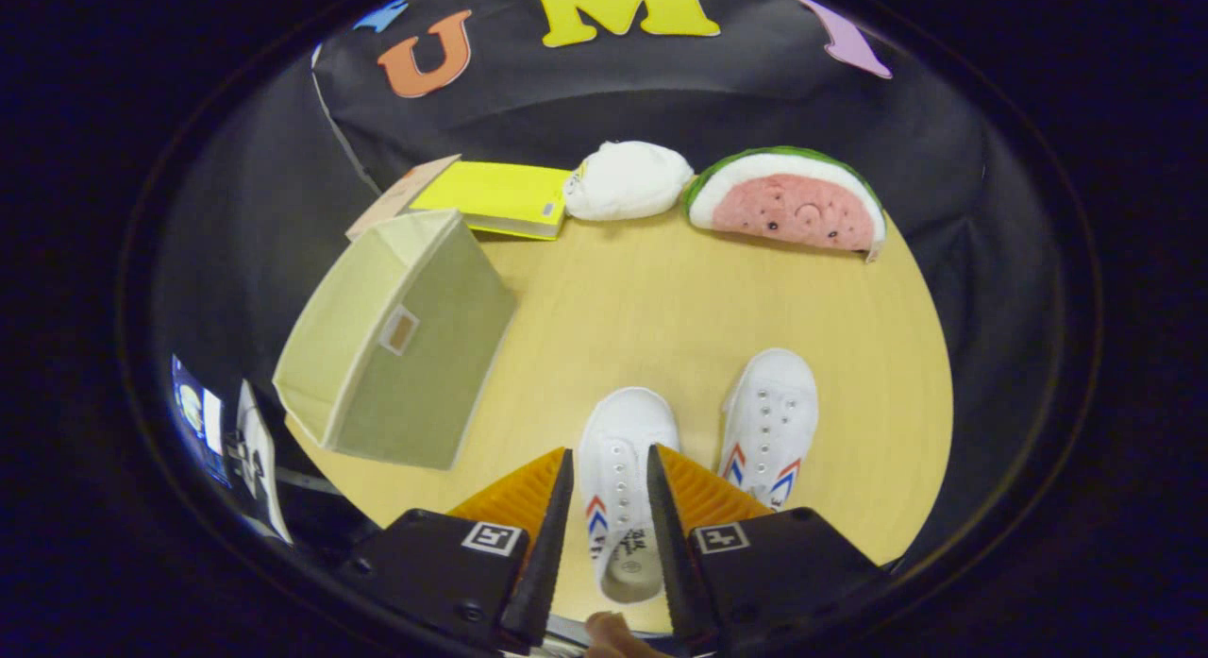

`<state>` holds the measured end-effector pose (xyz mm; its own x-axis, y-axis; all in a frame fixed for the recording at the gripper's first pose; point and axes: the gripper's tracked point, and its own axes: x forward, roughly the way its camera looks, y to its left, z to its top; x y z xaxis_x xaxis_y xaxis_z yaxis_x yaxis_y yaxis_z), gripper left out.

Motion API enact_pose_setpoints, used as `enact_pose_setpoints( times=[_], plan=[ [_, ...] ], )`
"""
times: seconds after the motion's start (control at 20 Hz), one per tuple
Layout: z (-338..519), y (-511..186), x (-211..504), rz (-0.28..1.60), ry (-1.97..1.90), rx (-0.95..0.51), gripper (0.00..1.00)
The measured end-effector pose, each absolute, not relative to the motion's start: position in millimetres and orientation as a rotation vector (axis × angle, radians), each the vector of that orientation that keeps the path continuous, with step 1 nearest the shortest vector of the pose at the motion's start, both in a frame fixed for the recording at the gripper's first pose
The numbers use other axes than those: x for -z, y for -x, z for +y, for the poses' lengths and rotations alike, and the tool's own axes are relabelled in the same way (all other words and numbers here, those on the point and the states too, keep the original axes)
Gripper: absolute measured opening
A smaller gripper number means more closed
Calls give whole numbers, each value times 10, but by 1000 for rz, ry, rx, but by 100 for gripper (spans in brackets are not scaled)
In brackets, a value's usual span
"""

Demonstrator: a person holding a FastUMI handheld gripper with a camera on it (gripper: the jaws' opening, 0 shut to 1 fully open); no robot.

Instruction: Open the storage box then place both shoes into the box .Put the left shoe in first, then the right shoe, with the right side of both shoes facing outward in a uniform manner.

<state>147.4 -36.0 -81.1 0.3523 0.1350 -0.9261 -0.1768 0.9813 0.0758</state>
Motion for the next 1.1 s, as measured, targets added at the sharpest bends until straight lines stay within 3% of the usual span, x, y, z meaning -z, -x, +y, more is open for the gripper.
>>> enact_pose_setpoints(
  times=[0.05,0.2,0.65,0.9,1.1],
  plan=[
    [-386,-1428,901,1237,25,-179,63],
    [-564,-1304,1148,1331,83,-143,64],
    [-703,-1045,1616,1481,184,-238,64],
    [-804,-1008,1642,1430,446,-380,64],
    [-825,-961,1697,1440,589,-374,64]
  ],
)
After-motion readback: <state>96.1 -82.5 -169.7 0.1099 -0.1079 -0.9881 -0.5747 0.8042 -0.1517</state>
